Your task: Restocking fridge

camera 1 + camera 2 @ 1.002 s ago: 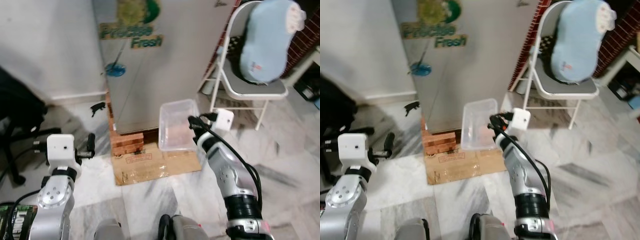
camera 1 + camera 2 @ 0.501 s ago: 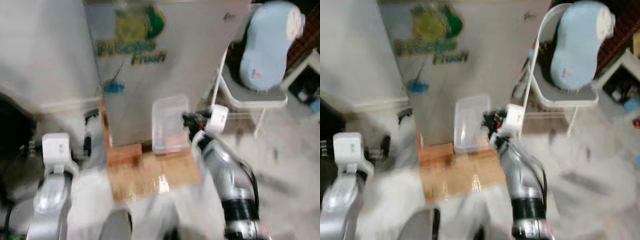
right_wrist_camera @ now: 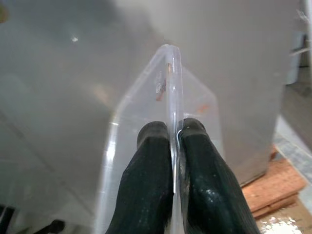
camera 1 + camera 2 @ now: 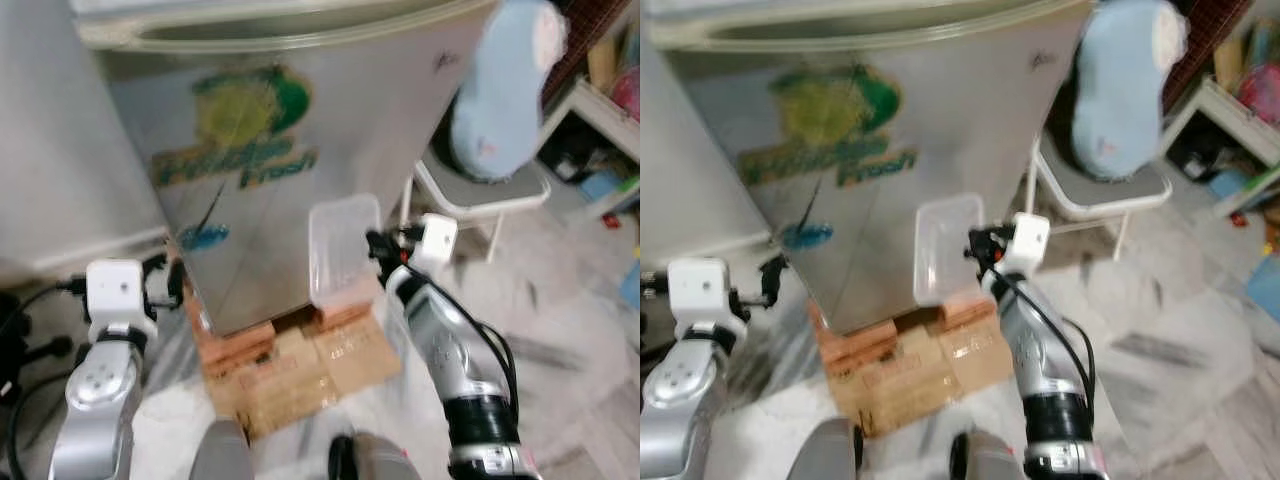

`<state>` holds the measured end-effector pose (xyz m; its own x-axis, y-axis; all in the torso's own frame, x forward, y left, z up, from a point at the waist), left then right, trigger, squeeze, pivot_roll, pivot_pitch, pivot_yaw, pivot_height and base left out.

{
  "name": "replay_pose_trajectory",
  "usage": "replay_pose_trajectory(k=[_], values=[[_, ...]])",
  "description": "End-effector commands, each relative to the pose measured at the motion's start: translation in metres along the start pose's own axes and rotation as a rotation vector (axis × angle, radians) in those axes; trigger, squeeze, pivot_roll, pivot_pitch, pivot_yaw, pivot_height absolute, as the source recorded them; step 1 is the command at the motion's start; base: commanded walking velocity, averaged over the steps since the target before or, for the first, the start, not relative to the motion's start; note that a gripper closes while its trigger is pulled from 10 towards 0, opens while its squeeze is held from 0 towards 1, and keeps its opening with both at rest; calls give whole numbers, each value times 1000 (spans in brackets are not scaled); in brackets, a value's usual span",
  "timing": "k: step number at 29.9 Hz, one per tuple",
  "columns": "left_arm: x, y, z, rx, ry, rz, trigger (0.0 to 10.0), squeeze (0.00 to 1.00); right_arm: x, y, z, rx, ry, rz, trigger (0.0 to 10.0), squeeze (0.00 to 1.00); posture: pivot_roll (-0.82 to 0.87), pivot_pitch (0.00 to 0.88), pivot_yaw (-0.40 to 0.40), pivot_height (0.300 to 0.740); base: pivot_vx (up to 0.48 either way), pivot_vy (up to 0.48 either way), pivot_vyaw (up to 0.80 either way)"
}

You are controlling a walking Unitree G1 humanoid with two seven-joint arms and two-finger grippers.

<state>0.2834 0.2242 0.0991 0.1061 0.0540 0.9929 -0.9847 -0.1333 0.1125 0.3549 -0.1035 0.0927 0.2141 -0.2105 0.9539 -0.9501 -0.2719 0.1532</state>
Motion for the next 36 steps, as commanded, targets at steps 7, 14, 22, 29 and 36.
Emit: replay_pose_trajectory(k=[7, 14, 22, 29, 36], values=[[-1, -11, -10, 2, -70, -19, 10000, 0, 4, 4, 19, -82, 23, 23, 10000, 0, 138, 172, -73, 740, 0, 0, 0], [6, -32, -18, -34, -90, -23, 10000, 0, 5, 19, 34, -149, 37, 14, 10000, 0, 114, 178, -66, 740, 0, 0, 0], [7, -57, -4, -166, -36, -5, 10000, 0, 2, 44, 58, -212, 87, -18, 10000, 0, 60, 171, -64, 740, 0, 0, 0], [6, -75, 23, -321, -7, -17, 10000, 0, 12, 45, 56, -204, 111, -7, 10000, 0, 16, 182, -67, 740, 0, 0, 0], [7, -85, 25, -330, -66, -5, 10000, 0, 11, 47, 57, -205, 116, -19, 10000, 0, 12, 204, -70, 740, 0, 0, 0]])
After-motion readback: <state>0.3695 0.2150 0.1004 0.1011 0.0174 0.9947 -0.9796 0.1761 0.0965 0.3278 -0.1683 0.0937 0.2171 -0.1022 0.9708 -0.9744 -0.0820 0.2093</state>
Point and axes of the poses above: a point about 5 cm out from each wrist's last joint towards the gripper, its own y axis pointing back from the gripper into the wrist, its own x axis along the axis of the wrist's last joint, z = x × y, the point moved 5 cm from there along -y, pointing out of the wrist towards the gripper, and after that the axes turned 10 degrees about y, right-handed, at the moved point
